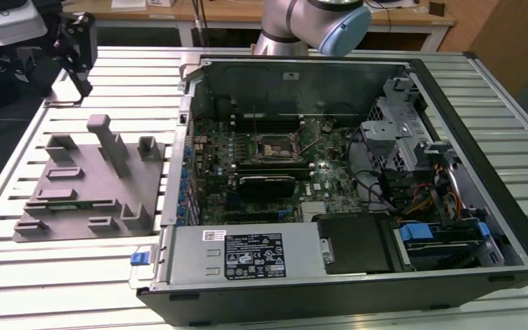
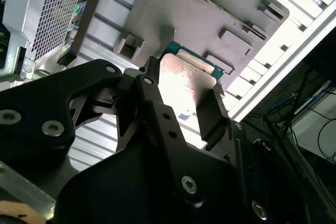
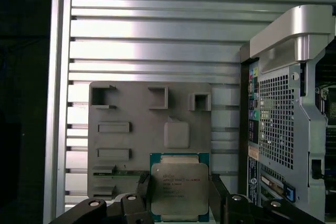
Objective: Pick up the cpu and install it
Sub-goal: 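Pick up the cpu and move it towards the insertion slot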
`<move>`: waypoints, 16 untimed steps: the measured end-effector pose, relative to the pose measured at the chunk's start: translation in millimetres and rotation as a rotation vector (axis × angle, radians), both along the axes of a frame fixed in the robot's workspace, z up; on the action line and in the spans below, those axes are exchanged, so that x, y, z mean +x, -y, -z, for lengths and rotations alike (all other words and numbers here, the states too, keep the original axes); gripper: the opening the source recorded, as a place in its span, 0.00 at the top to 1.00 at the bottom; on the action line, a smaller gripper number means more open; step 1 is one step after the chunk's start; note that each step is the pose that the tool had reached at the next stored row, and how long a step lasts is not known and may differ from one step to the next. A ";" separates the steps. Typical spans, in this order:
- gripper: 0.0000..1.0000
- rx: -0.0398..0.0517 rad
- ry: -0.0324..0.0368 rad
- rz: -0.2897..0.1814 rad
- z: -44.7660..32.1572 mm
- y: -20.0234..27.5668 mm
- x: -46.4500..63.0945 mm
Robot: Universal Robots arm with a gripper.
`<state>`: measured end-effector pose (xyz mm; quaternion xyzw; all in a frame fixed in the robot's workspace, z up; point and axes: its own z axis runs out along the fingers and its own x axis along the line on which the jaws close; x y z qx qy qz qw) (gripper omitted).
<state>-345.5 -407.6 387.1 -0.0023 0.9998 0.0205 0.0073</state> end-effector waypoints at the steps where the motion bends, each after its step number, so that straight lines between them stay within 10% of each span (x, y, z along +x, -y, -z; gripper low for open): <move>1: 0.47 0.0000 0.0000 0.000 0.0 0.0 0.7; 16: 0.47 0.0000 -0.0001 0.000 0.0 0.0 12.6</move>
